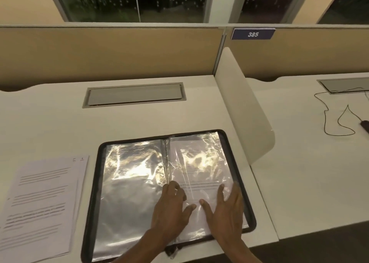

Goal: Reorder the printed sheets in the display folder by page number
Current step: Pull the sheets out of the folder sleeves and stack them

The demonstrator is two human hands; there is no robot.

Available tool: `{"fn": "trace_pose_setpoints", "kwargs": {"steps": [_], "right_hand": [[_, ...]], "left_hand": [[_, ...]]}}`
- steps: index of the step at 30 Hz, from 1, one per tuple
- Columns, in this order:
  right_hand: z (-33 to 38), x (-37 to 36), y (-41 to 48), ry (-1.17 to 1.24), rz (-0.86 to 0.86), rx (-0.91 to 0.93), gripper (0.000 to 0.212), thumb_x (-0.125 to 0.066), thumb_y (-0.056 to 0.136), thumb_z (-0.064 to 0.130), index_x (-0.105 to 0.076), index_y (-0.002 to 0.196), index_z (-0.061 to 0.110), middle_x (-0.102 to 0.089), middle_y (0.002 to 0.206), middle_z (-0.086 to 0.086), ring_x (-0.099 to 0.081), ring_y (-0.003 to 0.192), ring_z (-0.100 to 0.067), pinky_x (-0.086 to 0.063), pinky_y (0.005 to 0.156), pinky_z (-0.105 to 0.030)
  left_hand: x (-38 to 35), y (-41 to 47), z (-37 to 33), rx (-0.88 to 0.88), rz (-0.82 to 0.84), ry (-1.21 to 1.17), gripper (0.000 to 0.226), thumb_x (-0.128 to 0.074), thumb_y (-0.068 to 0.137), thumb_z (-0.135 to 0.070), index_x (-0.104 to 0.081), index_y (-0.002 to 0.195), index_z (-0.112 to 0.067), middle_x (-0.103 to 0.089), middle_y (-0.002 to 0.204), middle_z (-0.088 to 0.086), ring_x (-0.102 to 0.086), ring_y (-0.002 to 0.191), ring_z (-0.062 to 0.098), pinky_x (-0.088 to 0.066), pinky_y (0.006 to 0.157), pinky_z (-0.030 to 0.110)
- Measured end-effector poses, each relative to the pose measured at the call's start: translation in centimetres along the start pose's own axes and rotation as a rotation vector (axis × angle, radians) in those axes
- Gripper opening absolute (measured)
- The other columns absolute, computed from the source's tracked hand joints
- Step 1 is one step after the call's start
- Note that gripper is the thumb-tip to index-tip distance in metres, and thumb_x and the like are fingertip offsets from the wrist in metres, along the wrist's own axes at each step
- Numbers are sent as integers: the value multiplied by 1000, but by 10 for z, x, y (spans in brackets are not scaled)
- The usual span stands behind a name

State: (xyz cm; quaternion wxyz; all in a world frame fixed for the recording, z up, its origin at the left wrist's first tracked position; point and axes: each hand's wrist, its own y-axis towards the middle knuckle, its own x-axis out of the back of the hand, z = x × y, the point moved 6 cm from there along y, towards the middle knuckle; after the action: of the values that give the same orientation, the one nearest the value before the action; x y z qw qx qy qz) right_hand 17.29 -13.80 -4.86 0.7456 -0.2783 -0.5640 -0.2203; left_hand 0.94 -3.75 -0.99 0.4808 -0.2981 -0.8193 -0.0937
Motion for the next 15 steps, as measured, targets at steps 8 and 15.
{"fn": "trace_pose_setpoints", "kwargs": {"steps": [8, 15], "right_hand": [[11, -5, -7, 79, 48, 135, 115, -18, 84, 87, -8, 167, 8, 5, 175, -16, -10, 160, -36, -21, 128, -52], [-7, -7, 5, 50, 54, 172, 131, -19, 81, 99, -5, 165, 1, 4, 174, -22, -7, 161, -39, -22, 126, -53]], "left_hand": [[-1, 10, 2, 182, -139, -153, 37, -69, 89, -65, -58, 96, -30, -46, 105, -16, -49, 101, 4, -43, 77, 21], [-14, -2, 0, 177, -106, -24, 37, -73, 87, -59, -50, 104, -36, -37, 114, -20, -46, 105, -2, -50, 70, 18]]}}
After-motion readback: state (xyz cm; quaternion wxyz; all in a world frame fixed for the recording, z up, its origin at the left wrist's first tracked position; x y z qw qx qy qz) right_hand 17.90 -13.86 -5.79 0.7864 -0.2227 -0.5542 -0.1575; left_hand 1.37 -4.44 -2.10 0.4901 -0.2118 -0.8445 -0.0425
